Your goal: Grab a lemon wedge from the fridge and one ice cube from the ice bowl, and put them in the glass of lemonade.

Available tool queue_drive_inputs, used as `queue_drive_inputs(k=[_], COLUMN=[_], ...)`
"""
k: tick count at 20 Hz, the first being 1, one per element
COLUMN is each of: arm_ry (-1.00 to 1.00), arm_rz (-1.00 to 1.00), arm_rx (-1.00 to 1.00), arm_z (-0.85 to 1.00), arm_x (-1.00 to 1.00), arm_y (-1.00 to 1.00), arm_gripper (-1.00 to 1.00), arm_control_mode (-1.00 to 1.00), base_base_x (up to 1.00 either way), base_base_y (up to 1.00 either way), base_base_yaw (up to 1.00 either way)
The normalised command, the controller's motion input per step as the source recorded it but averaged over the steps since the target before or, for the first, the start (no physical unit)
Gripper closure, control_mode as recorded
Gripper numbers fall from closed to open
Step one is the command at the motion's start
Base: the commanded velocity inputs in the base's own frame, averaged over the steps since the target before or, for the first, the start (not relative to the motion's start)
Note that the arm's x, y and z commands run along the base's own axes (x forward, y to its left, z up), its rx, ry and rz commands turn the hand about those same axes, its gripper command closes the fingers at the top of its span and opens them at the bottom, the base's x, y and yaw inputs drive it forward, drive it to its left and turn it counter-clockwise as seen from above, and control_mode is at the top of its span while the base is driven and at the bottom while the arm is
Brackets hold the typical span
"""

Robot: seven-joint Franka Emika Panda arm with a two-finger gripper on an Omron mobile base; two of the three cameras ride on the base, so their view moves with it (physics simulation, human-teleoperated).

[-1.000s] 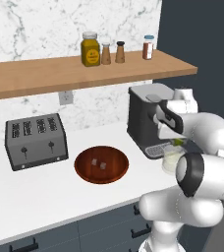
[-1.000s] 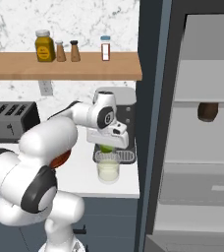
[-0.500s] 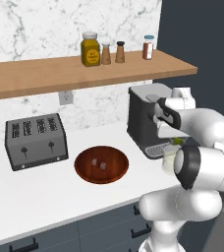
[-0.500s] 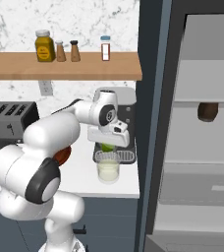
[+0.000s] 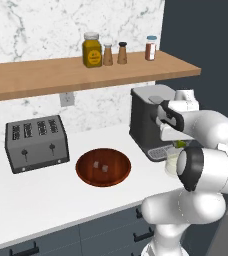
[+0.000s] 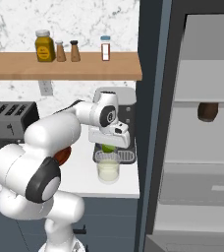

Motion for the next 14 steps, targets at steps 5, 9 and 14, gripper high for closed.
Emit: queue_drive_inputs(k=[5, 9, 14], arm_ry=[0.0, 0.0, 0.0], arm_rz=[0.0, 0.0, 0.0], arm_rx=[0.0, 0.0, 0.0], arm_z=[0.0, 0.0, 0.0], arm_x=[0.0, 0.0, 0.0], arm_y=[0.0, 0.0, 0.0], arm_gripper=[-1.0, -1.0, -1.0], arm_control_mode=[-1.0, -1.0, -1.0], base_base_x=[0.0, 0.0, 0.0], base_base_y=[0.0, 0.0, 0.0], base_base_yaw=[0.0, 0.0, 0.0])
